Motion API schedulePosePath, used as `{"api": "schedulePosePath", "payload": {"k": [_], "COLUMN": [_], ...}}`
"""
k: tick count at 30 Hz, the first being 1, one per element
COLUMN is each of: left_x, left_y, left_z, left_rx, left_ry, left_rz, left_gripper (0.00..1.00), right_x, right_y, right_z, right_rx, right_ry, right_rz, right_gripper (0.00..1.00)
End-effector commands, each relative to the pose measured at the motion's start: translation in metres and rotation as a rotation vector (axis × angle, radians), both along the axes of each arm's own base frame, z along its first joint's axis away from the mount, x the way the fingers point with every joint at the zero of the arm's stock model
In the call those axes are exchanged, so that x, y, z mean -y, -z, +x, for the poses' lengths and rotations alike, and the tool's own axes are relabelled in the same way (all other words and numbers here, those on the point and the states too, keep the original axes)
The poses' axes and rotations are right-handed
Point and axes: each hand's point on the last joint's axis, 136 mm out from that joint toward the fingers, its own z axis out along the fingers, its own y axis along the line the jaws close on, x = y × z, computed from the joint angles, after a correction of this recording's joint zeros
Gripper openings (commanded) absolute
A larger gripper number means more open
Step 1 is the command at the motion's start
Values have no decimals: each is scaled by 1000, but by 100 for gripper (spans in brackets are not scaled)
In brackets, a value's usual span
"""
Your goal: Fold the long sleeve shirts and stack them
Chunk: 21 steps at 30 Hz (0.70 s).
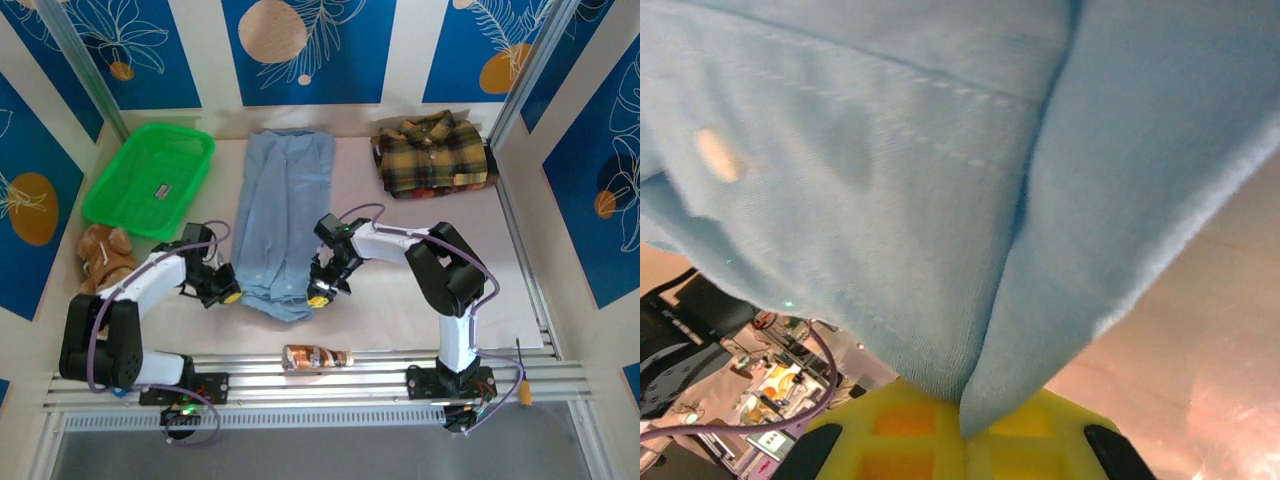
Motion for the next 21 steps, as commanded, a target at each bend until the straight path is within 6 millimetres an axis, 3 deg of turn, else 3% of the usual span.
{"api": "schedulePosePath", "payload": {"k": [1, 10, 21], "left_x": [4, -3, -8], "left_y": [-28, -69, -97], "left_z": [9, 58, 130], "left_rx": [63, 191, 317], "left_ry": [19, -39, -64], "left_rz": [-36, -53, -50], "left_gripper": [0, 0, 0], "right_x": [-2, 2, 13], "right_y": [-38, -83, -108], "right_z": [7, 59, 136], "right_rx": [31, 131, 203], "right_ry": [-8, 24, 79], "right_rz": [57, 107, 155], "right_gripper": [0, 0, 0]}}
